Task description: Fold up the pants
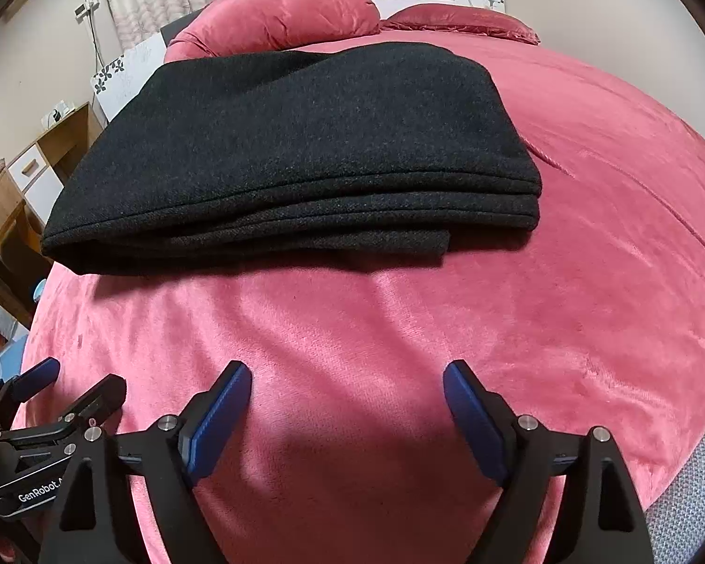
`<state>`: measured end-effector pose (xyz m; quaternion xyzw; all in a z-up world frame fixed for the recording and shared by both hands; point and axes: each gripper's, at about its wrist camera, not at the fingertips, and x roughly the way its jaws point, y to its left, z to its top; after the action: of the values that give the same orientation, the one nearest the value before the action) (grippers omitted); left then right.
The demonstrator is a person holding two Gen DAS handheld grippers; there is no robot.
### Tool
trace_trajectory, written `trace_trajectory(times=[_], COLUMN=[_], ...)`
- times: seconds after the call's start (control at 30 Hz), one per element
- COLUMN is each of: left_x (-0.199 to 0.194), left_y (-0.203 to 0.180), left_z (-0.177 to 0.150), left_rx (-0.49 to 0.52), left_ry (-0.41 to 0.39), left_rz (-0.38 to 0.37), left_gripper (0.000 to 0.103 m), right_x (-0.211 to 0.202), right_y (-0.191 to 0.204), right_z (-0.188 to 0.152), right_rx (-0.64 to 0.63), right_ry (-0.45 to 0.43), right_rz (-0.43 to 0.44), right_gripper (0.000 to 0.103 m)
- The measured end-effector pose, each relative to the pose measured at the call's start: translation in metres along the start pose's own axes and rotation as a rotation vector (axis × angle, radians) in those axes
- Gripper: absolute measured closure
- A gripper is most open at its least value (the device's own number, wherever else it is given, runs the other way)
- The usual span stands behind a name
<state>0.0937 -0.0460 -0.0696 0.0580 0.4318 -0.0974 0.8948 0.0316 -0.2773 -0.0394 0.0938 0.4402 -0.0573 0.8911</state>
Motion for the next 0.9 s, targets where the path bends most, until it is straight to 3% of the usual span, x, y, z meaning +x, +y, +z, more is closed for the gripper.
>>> trace_trajectory(times=[0.9], left_x=[0.002], left_y=[0.003], left_z=[-0.002], left_rx=[-0.005], left_ry=[0.009], left_rz=[-0.014], left_gripper=[0.000], right_x=[0.016], right_y=[0.004], right_z=[0.001], right_rx=[0.003], right_ry=[0.009], right_rz=[0.007], right_gripper=[0.009])
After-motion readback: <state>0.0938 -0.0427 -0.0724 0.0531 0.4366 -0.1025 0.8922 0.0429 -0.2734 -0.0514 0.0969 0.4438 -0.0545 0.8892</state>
